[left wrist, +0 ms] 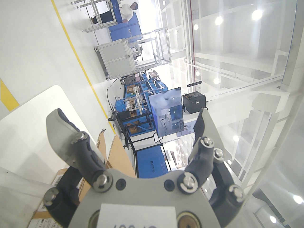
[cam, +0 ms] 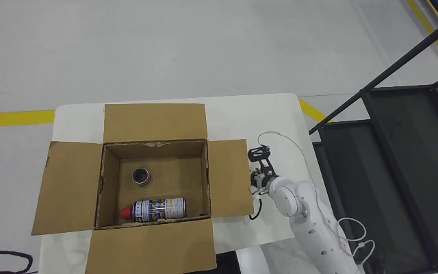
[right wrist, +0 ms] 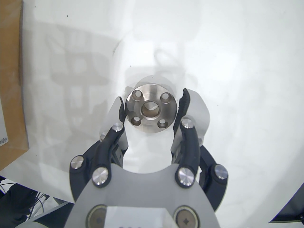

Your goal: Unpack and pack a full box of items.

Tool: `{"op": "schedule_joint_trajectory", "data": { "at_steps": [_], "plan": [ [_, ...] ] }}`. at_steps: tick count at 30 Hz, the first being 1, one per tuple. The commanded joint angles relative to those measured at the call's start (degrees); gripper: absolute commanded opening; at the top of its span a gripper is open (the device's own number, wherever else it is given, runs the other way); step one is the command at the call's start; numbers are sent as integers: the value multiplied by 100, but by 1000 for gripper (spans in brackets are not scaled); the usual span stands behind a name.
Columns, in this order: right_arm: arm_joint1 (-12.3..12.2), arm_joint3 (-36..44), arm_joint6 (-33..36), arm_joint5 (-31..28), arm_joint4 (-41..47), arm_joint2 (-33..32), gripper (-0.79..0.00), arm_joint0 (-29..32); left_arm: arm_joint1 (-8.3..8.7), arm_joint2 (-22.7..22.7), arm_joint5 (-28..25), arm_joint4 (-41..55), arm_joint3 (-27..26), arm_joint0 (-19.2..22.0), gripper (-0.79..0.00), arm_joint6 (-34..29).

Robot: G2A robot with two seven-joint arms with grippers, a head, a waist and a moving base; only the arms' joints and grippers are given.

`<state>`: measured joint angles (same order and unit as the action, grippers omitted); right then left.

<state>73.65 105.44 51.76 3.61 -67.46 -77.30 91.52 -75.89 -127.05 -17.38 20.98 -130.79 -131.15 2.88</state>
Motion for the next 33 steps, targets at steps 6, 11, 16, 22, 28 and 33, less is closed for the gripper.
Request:
{"op": "schedule_joint_trajectory", "data": {
  "at_steps": [6,11,16,22,28,33],
  "plan": [
    [-63,721,-130,9,-77,-376,-394,383,0,0,0,0,0,0,0,0],
    [-102,1286,-337,-9,-67,-693,-403,719,0,0,0,0,0,0,0,0],
    [-123,1991,-1145,-446,506,-1053,-425,1125,0,0,0,0,0,0,0,0],
    [-155,2704,-2199,-1317,931,-1346,-453,1581,0,0,0,0,0,0,0,0],
    [-194,2910,-2305,-2054,971,-1064,-446,1349,0,0,0,0,0,0,0,0],
    [-195,2635,-1798,-2366,881,-257,-422,430,0,0,0,0,0,0,0,0]
  ]
}}
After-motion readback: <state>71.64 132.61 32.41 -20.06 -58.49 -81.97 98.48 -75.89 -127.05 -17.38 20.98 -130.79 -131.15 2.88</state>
